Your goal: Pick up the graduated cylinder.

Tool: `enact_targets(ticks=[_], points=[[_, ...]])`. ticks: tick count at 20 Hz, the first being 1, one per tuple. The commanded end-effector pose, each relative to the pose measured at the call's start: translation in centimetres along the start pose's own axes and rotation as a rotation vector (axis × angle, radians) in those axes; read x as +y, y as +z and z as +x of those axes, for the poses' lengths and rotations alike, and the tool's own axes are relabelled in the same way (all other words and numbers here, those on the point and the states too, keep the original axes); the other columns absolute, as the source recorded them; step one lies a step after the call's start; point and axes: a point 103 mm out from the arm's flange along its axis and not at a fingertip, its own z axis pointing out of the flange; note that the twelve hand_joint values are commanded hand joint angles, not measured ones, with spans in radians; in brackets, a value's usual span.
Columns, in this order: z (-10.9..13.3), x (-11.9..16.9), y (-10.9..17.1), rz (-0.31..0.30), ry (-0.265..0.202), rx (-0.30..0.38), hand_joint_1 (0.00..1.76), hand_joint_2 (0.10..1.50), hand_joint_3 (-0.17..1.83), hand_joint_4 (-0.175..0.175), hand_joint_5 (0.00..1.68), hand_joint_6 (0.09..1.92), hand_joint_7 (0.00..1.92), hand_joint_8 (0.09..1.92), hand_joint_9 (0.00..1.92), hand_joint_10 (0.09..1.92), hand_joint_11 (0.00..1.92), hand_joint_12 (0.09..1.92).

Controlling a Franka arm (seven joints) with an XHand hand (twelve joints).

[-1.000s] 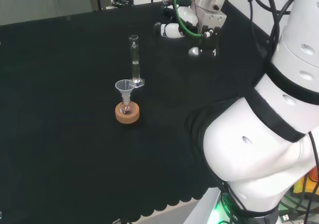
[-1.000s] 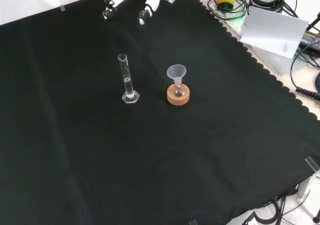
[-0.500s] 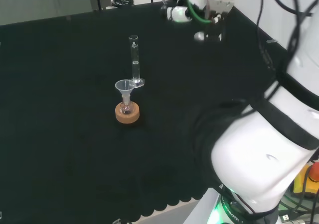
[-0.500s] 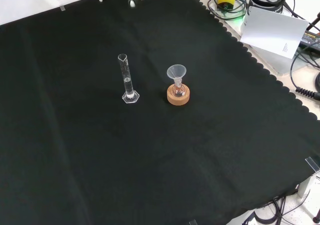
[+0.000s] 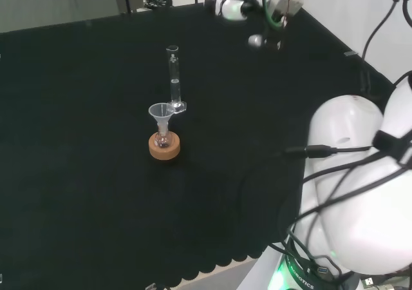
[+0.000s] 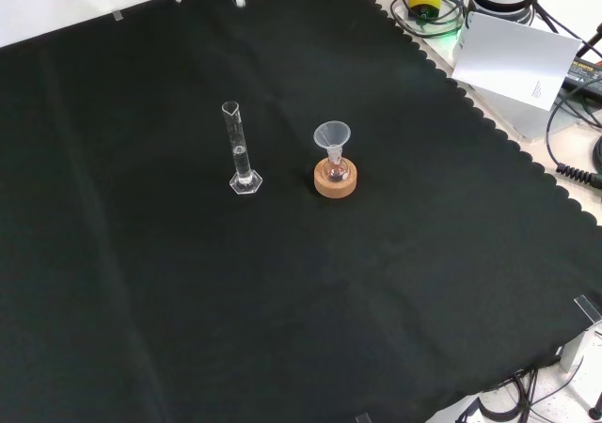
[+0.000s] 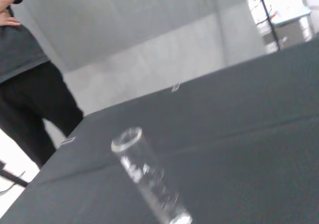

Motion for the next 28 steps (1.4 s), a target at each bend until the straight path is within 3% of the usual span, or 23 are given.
enact_targets(ticks=[1, 6, 9, 12, 19, 28], points=[[-3.1, -1.1, 12.3, 0.117, 0.014, 0.154, 0.57, 1.01, 0.05, -0.059, 0.47, 0.09, 0.30, 0.70, 0.52, 0.63, 0.25, 1.36], [-3.2, -1.3, 12.7, 0.093, -0.021, 0.197, 0.76, 0.95, 0.02, -0.058, 0.47, 0.09, 0.34, 0.71, 0.54, 0.64, 0.25, 1.36], [-3.4, -1.2, 13.1, 0.113, -0.042, 0.208, 0.81, 0.93, 0.01, -0.060, 0.45, 0.09, 0.34, 0.70, 0.54, 0.63, 0.26, 1.36], [-3.5, -1.0, 13.7, 0.126, -0.059, 0.270, 0.87, 0.91, 0.00, -0.064, 0.41, 0.09, 0.31, 0.69, 0.53, 0.62, 0.25, 1.36], [-3.3, -0.6, 15.5, 0.083, -0.096, 0.330, 0.91, 0.89, -0.01, -0.063, 0.43, 0.09, 0.36, 0.68, 0.56, 0.60, 0.28, 1.34], [-3.0, -0.3, 17.4, 0.086, -0.118, 0.374, 0.93, 0.89, -0.02, -0.050, 0.52, 0.09, 0.49, 0.65, 0.68, 0.55, 0.35, 1.32]])
